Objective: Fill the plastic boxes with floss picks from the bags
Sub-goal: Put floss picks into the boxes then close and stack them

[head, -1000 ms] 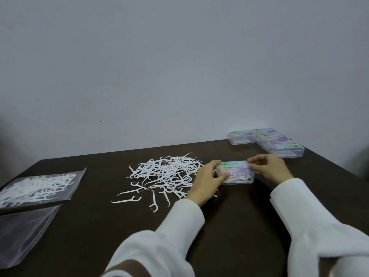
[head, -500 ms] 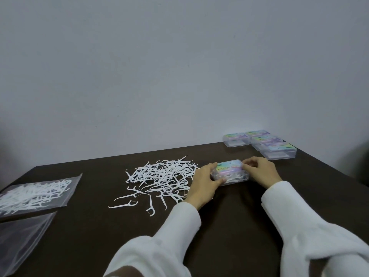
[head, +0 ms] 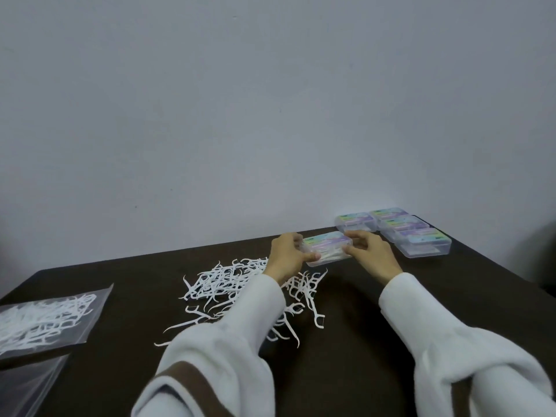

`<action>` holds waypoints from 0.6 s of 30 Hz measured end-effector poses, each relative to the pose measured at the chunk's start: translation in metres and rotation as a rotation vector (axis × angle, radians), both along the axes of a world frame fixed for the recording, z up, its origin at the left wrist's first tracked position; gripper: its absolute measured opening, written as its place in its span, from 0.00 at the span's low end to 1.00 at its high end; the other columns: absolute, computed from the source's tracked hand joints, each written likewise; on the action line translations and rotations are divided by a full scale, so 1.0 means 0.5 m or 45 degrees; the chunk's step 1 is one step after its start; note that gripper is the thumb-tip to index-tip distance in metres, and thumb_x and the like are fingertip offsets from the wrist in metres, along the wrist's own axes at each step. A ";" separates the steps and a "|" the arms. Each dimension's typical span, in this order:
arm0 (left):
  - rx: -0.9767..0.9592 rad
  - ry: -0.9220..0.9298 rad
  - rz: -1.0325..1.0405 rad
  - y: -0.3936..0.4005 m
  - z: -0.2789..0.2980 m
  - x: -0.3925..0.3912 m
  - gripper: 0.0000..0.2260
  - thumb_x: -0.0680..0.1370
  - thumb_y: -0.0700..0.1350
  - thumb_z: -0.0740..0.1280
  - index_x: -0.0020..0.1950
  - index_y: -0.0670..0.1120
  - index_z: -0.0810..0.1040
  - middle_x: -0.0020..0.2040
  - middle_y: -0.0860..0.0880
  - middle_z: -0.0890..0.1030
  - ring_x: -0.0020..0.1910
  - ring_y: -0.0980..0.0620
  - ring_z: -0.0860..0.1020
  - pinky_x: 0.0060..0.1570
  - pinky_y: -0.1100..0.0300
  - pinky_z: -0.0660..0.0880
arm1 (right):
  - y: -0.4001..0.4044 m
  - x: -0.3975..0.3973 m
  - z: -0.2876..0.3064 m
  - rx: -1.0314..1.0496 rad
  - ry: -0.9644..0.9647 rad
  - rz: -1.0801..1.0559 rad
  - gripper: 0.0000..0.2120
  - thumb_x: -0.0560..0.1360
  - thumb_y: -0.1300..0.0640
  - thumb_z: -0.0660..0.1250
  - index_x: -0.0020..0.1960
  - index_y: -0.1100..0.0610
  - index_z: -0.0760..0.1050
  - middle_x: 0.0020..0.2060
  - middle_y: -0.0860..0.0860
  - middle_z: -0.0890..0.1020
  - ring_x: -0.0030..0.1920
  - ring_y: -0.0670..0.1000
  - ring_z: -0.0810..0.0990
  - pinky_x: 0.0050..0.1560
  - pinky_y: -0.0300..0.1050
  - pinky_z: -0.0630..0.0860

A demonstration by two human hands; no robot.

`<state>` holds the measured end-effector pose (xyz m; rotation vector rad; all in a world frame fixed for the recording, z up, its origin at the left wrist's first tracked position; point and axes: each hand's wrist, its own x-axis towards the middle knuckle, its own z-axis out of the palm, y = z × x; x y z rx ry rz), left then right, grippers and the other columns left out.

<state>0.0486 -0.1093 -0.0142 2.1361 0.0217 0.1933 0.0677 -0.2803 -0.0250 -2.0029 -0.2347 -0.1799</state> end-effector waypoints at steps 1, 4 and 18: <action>-0.031 0.015 0.002 0.003 -0.003 0.013 0.30 0.71 0.40 0.74 0.70 0.38 0.67 0.66 0.42 0.73 0.63 0.47 0.74 0.60 0.61 0.70 | 0.003 0.009 -0.002 -0.003 0.022 0.005 0.19 0.76 0.62 0.64 0.67 0.59 0.69 0.63 0.57 0.75 0.62 0.53 0.74 0.57 0.40 0.68; -0.129 0.020 0.004 0.013 -0.015 0.056 0.30 0.71 0.35 0.73 0.71 0.40 0.66 0.68 0.43 0.72 0.64 0.47 0.73 0.62 0.58 0.71 | 0.012 0.048 -0.010 -0.006 0.084 0.039 0.21 0.76 0.64 0.63 0.68 0.61 0.67 0.64 0.57 0.74 0.64 0.53 0.73 0.57 0.38 0.67; -0.348 -0.010 0.130 0.028 -0.082 0.212 0.28 0.71 0.30 0.71 0.68 0.37 0.67 0.64 0.41 0.74 0.61 0.46 0.75 0.59 0.60 0.73 | 0.053 0.195 -0.053 -0.124 0.143 0.071 0.21 0.74 0.65 0.64 0.66 0.59 0.64 0.61 0.56 0.74 0.62 0.55 0.73 0.59 0.40 0.66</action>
